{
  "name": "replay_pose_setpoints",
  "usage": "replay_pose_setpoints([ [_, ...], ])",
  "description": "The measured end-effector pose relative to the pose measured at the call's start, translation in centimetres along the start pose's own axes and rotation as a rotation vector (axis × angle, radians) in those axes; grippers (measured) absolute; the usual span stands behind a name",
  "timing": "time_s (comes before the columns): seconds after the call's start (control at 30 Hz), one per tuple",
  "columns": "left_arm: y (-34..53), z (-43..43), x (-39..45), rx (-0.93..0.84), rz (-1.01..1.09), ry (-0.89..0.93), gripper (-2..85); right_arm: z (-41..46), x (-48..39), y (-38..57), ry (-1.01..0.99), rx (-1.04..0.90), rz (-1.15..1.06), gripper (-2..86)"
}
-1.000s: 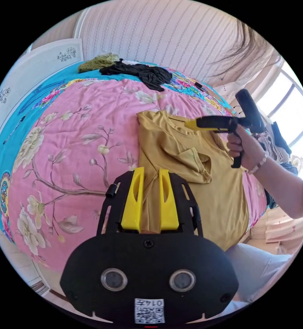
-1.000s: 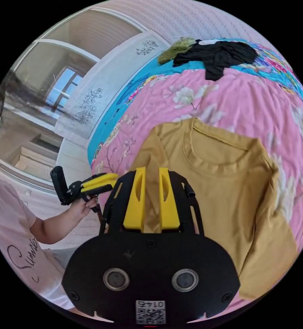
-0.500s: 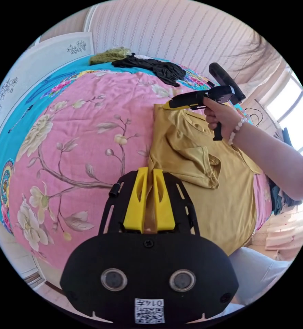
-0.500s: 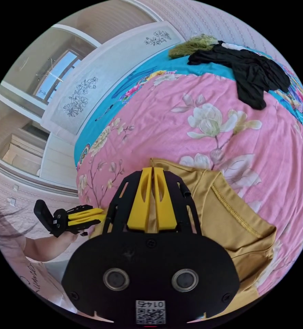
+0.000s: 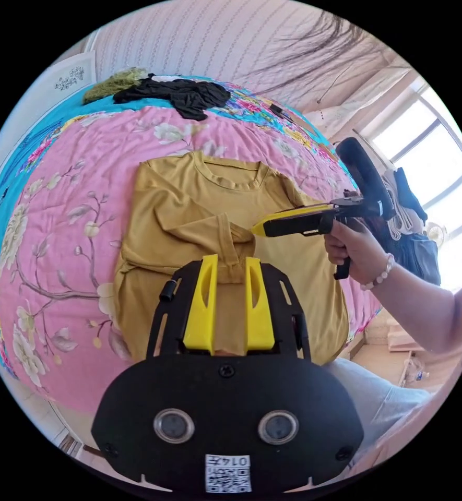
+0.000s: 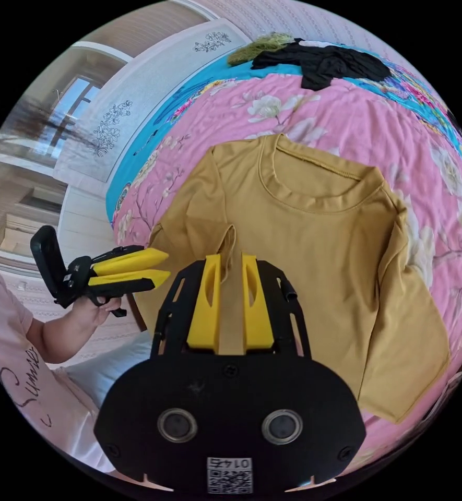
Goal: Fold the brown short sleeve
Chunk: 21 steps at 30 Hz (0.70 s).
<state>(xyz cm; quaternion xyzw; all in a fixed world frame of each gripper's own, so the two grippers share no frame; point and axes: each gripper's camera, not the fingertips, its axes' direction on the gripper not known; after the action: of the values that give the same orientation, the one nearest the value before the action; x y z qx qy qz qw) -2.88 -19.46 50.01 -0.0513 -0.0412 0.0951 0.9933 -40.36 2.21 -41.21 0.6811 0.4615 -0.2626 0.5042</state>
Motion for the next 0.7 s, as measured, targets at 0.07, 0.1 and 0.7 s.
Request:
replay_pose_setpoints([
  [0.07,-0.3,2.1,0.3,-0.066,0.014,-0.039,7.1,0.7,0.3,0.6,-0.006,-0.017,0.009,4.4],
  [0.1,-0.4,2.8,0.4,-0.098,0.022,-0.054,6.7,1.1,0.4,0.8,-0.009,-0.028,0.01,3.0],
  [0.7,2.1,0.0,1.1,-0.053,0.129,-0.003,1.6,-1.5,2.4,7.4,0.075,0.164,0.072,-0.1],
])
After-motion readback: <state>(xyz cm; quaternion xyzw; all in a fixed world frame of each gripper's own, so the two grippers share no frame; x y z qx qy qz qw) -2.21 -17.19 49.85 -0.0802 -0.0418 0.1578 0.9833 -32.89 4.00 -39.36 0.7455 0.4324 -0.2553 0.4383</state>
